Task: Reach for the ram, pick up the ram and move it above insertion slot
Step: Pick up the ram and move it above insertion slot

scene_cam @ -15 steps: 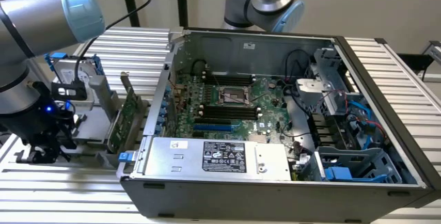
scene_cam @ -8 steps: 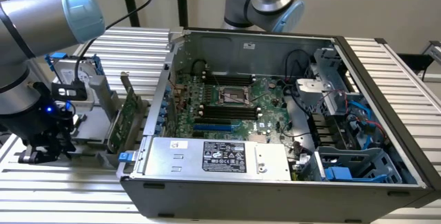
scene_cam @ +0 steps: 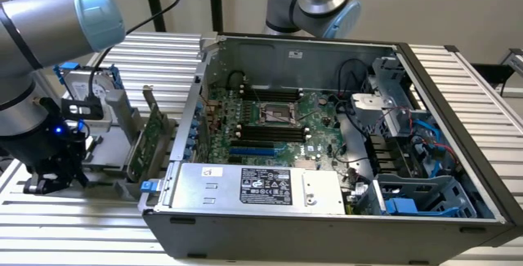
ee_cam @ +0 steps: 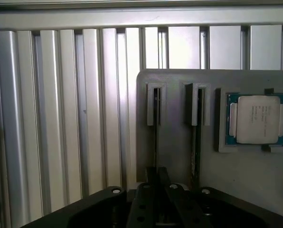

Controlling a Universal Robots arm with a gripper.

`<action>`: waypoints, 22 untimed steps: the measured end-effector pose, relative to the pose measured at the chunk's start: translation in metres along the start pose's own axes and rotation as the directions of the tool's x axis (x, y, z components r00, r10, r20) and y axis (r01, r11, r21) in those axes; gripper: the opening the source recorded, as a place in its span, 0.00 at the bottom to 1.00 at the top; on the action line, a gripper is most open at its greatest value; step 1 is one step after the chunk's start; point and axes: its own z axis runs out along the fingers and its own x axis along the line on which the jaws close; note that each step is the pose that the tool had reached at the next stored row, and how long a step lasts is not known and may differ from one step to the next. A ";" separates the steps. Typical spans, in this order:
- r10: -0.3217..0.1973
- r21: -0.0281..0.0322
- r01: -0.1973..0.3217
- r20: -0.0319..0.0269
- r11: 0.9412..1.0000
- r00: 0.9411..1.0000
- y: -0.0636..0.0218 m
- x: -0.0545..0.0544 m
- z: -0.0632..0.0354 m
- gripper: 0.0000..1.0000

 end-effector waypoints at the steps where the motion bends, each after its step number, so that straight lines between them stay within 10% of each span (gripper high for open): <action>1: 0.000 -0.002 0.000 -0.002 1.000 1.000 0.0000 0.000 0.0000 0.13; 5: 0.000 -0.006 0.000 -0.011 1.000 1.000 0.0001 0.000 -0.0001 0.13; 22: -0.025 -0.006 0.025 -0.012 1.000 1.000 0.0000 0.000 -0.0007 0.13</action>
